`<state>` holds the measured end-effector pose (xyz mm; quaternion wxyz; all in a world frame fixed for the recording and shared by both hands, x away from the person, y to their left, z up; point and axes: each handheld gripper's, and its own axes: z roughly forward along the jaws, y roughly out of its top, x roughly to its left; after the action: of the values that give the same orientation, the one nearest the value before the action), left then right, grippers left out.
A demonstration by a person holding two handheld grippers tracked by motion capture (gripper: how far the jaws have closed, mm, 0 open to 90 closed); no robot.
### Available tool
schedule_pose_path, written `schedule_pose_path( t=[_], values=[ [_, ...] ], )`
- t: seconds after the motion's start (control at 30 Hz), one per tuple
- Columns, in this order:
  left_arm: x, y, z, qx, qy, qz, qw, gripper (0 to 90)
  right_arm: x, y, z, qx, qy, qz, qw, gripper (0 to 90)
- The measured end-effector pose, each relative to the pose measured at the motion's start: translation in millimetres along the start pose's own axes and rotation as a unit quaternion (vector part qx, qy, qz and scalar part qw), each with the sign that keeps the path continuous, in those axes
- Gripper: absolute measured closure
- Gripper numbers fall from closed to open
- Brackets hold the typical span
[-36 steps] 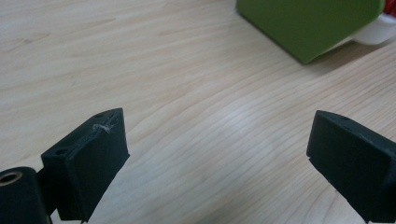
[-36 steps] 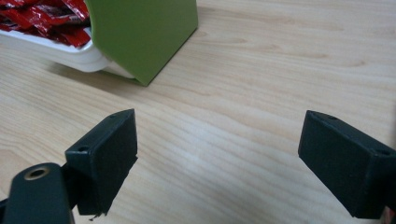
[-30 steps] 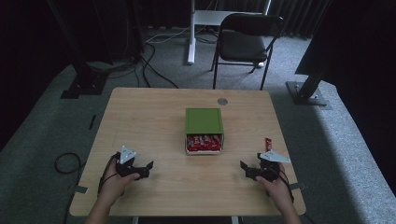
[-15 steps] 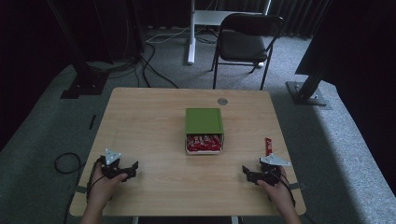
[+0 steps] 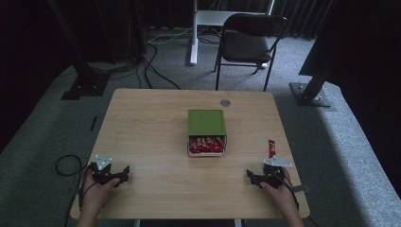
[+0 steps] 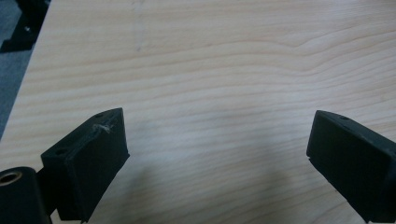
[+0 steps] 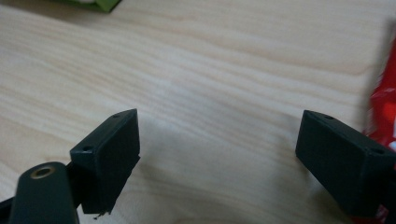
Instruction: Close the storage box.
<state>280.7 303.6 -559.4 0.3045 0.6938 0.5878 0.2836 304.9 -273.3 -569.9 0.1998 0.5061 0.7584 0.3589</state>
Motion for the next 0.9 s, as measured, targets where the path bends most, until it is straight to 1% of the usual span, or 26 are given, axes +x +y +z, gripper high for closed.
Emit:
schedule_pose_path(
  t=[0.17, 0.23, 0.3, 0.33, 0.4, 0.47, 0.5, 0.53, 0.6, 0.63, 0.67, 0.77, 0.9],
  values=[
    [3.7, -3.1, 0.3, 0.012, 0.009, -0.007, 0.9999, 5.9, 2.0, 0.2, 0.7, 0.004, -0.004, -0.007, 1.0000, 12.2],
    [4.5, -3.6, 0.2, 0.013, 0.016, -0.008, 0.9997, 5.9, 4.7, 0.4, 1.5, 0.008, -0.011, -0.019, 0.9997, 12.2],
    [5.1, -4.4, 0.4, 0.023, 0.023, -0.012, 0.9994, 5.9, 6.6, 0.4, 1.8, 0.011, -0.008, -0.029, 0.9995, 12.2],
    [5.5, -4.8, 0.5, 0.032, 0.027, -0.010, 0.9991, 5.9, 6.6, 0.5, 1.9, 0.011, -0.008, -0.029, 0.9995, 12.2],
    [6.2, -5.2, 0.4, 0.034, 0.029, -0.020, 0.9988, 5.9, 6.6, 0.4, 1.9, 0.011, -0.008, -0.029, 0.9995, 12.1],
    [6.8, -5.7, 0.6, 0.036, 0.029, -0.036, 0.9983, 5.9, 6.6, 0.4, 1.9, 0.011, -0.008, -0.029, 0.9995, 12.1],
    [7.7, -5.8, 0.6, 0.038, 0.034, -0.048, 0.9975, 5.8, 6.6, 0.4, 1.9, 0.011, -0.008, -0.029, 0.9995, 12.1],
    [8.4, -5.9, 0.4, 0.039, 0.039, -0.053, 0.9971, 5.8, 6.6, 0.4, 1.9, 0.010, -0.008, -0.029, 0.9995, 12.1],
    [8.7, -5.8, 0.7, 0.040, 0.045, -0.058, 0.9965, 5.4, 6.6, 0.4, 1.9, 0.011, -0.008, -0.029, 0.9995, 12.1],
    [8.7, -5.6, 1.4, 0.042, 0.050, -0.064, 0.9958, 4.4, 6.6, 0.4, 1.9, 0.010, -0.008, -0.029, 0.9995, 12.1],
    [8.9, -5.5, 1.4, 0.042, 0.052, -0.066, 0.9956, 2.9, 6.6, 0.4, 1.9, 0.010, -0.008, -0.029, 0.9995, 12.1],
    [9.0, -5.7, 1.5, 0.041, 0.059, -0.073, 0.9947, 2.9, 6.5, 0.4, 1.9, 0.010, -0.008, -0.029, 0.9995, 12.1],
    [9.1, -5.7, 1.5, 0.042, 0.062, -0.077, 0.9943, 2.9, 6.6, 0.4, 1.9, 0.010, -0.008, -0.029, 0.9995, 12.1]
  ],
)
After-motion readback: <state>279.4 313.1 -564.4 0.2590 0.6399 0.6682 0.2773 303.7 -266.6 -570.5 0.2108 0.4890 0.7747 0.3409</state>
